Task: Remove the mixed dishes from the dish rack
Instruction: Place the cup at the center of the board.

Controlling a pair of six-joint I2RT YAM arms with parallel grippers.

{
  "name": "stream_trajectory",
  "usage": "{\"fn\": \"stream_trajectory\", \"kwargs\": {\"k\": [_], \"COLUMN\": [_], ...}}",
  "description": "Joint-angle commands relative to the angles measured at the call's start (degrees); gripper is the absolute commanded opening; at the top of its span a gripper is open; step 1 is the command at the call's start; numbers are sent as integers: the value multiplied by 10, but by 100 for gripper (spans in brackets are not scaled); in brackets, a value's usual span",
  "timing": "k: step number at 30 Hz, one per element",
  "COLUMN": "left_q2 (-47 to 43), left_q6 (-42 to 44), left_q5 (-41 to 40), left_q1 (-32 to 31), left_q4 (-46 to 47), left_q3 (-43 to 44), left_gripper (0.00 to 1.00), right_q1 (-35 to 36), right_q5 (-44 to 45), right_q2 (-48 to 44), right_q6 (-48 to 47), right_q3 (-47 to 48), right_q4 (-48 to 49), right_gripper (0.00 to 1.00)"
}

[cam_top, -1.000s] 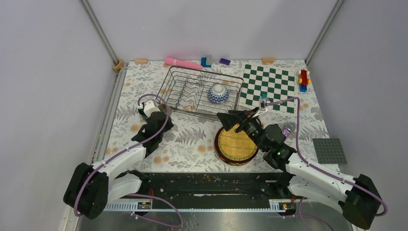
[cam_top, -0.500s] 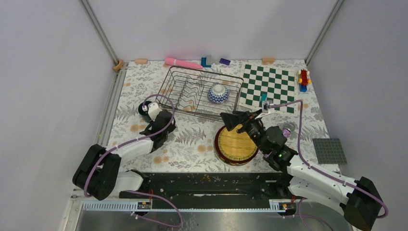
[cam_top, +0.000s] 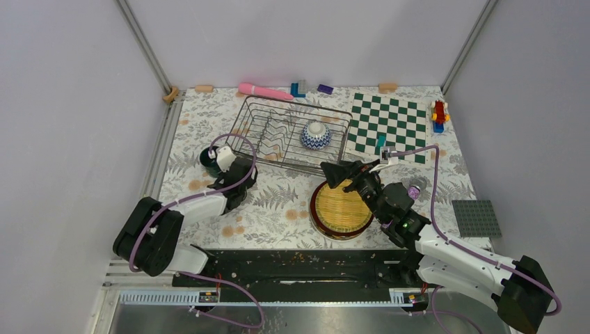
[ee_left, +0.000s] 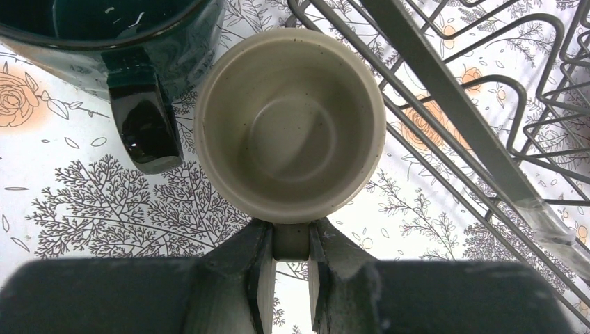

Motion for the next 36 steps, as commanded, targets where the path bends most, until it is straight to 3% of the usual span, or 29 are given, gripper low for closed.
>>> {"fn": "stream_trajectory", "kwargs": {"k": [1,18,25,33,36], "left_q2": [5,54,58,45,32], "left_q6": [-16,-52,-46,-45,-47], "left_q5": [-36,-48,-62,-76,-80], "left_q1": [-2,-3,-5,-11,-15], "left_q4": [22,10,-3,-14,-20], "left_q3": [27,45,55,57,55], "left_gripper": [0,7,25,53,69], "right_q1": [4,4,4,4,4], "right_q5": [29,39,42,58,59], "right_q2": [-9,-5,0,1,1], "right_q6": [-10,-15,-15,-9,-9], "right_q3": [1,8,17,40,46], "right_q4": [6,-3,-18,-67,-79], "right_gripper": [100,100,100,100,100]}}
